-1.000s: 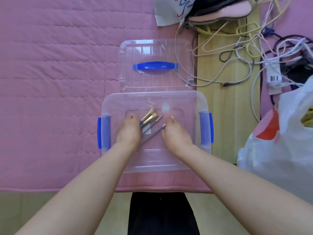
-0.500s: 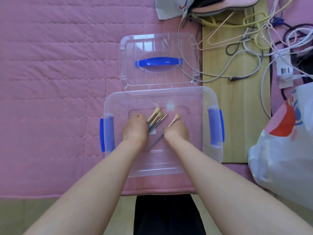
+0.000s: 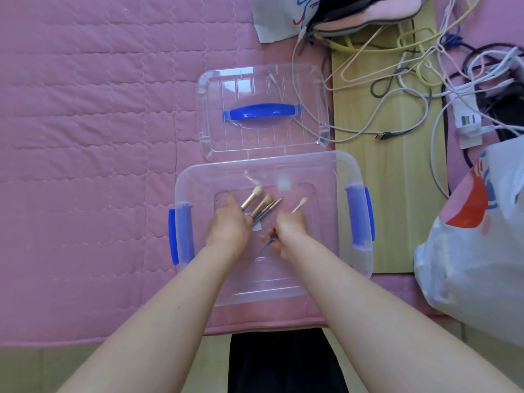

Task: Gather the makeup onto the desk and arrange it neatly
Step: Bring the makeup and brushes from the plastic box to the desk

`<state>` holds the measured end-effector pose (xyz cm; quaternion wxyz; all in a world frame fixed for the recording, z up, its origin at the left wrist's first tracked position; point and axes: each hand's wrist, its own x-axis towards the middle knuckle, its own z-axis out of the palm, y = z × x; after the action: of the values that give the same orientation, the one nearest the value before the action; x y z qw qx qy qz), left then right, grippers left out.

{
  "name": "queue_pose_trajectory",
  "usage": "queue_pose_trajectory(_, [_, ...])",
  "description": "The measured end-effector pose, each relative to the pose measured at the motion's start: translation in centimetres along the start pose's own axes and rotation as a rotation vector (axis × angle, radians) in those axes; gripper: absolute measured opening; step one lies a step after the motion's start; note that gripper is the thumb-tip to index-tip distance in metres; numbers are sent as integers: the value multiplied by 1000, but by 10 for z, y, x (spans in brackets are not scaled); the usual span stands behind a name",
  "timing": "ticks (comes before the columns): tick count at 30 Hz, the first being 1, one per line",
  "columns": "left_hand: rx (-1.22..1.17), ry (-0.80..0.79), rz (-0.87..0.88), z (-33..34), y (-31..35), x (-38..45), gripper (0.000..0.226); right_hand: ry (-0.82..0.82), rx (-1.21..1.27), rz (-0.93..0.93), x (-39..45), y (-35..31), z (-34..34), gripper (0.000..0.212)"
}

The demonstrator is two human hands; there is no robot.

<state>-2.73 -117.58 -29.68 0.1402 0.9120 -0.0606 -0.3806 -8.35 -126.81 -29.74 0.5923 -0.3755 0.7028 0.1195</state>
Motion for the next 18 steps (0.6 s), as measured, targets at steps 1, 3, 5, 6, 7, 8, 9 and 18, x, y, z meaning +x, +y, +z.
queue_pose_trajectory(1, [16,-4,8,2,-1,2,18,14,-25,-17,0,0,2,9])
queue_pose_trajectory(3, [56,-2,36,5,-3,6,17,63,-69,-60,1,-1,6,12])
queue_pose_trajectory(5, [83,7,64,8,-6,8,14,104,-121,-142,2,-3,8,13])
queue_pose_trajectory(6, [95,13,73,9,-8,8,12,126,-175,-203,2,-5,8,15])
queue_pose_trajectory(7, [104,17,80,10,-9,8,11,132,-228,-269,1,-6,8,19])
queue_pose_trajectory(8, [111,18,87,10,-10,8,12,113,-276,-339,1,-8,6,23])
queue_pose_trajectory(9, [114,15,92,10,-10,8,12,77,-325,-407,-1,-8,4,25])
queue_pose_trajectory(18, [42,-5,73,1,-9,7,6,-154,-916,-735,2,-7,-43,27])
